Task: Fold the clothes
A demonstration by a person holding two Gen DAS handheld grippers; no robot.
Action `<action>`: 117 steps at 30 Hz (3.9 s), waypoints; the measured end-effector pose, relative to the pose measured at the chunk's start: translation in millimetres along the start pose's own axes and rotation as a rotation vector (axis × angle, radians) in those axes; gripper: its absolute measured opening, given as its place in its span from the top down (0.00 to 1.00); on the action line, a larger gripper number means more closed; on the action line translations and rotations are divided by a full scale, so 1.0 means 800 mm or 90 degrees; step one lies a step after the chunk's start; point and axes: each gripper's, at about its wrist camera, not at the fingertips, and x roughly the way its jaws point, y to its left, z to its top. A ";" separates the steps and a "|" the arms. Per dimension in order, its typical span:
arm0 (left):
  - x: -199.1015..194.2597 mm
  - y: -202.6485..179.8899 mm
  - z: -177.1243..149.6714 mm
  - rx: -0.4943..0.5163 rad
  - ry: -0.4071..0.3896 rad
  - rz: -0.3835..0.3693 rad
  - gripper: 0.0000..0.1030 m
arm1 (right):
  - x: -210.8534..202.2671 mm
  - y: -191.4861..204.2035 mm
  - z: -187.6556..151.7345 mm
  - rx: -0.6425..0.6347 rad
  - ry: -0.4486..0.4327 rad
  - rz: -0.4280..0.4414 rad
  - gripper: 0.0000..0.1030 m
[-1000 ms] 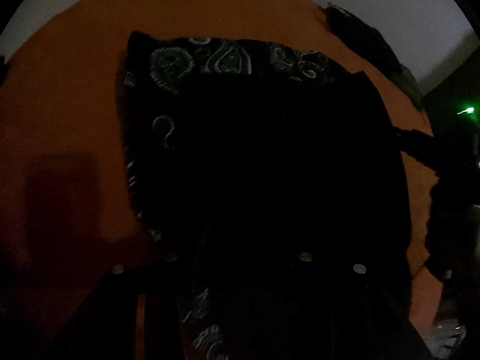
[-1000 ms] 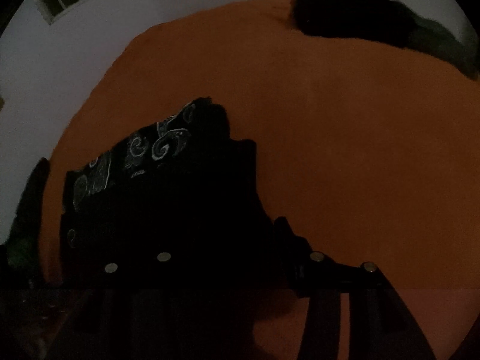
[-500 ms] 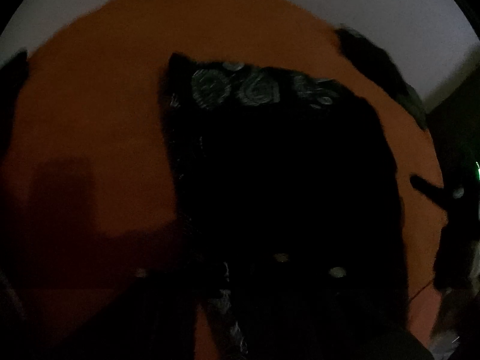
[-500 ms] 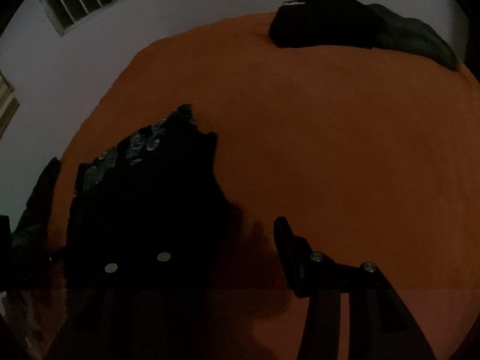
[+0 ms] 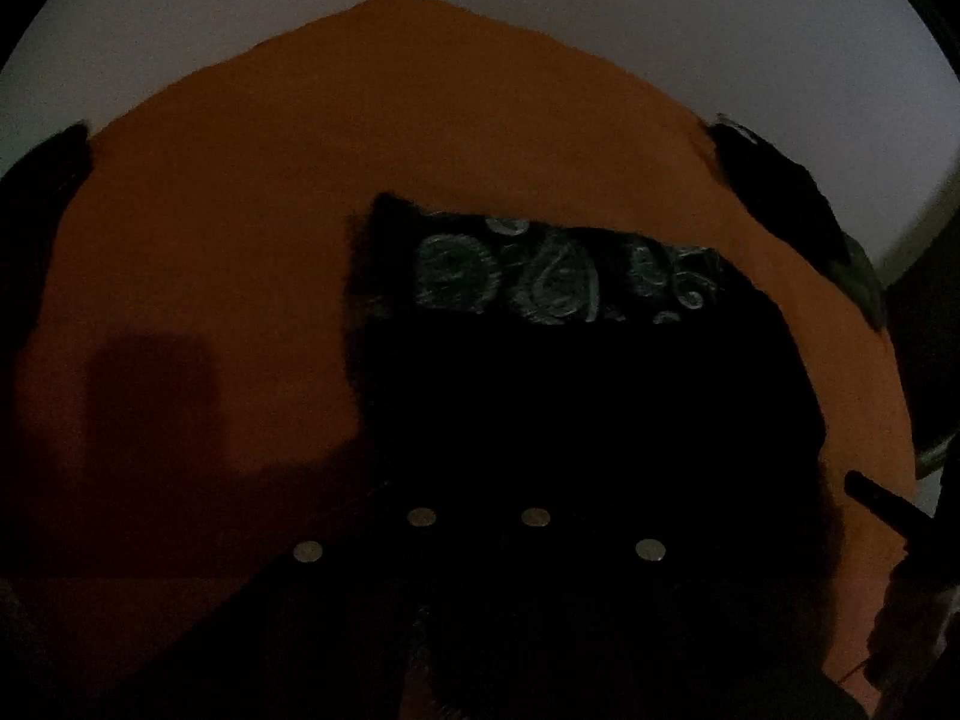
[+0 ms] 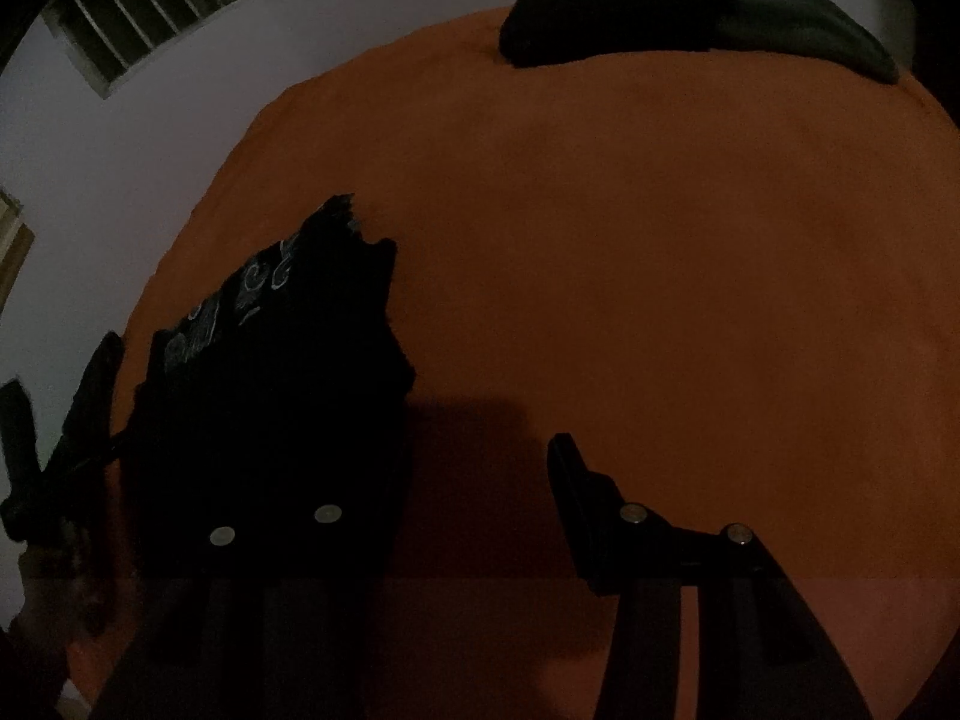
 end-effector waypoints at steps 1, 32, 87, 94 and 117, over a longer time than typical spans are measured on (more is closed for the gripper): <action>0.005 0.005 0.000 0.001 0.009 0.005 0.99 | 0.000 -0.002 0.000 0.002 0.000 0.002 0.55; -0.065 -0.031 -0.172 0.039 0.200 -0.126 1.00 | -0.011 0.036 -0.012 -0.009 0.042 0.091 0.55; 0.024 -0.141 0.024 0.133 0.161 -0.150 0.46 | -0.022 0.004 -0.042 0.048 0.033 0.179 0.55; 0.142 -0.130 0.072 0.067 0.113 -0.082 0.47 | -0.012 0.000 -0.040 0.035 0.027 0.201 0.55; 0.080 -0.027 0.116 0.029 0.114 0.014 0.46 | -0.012 0.017 -0.042 0.031 0.033 0.233 0.55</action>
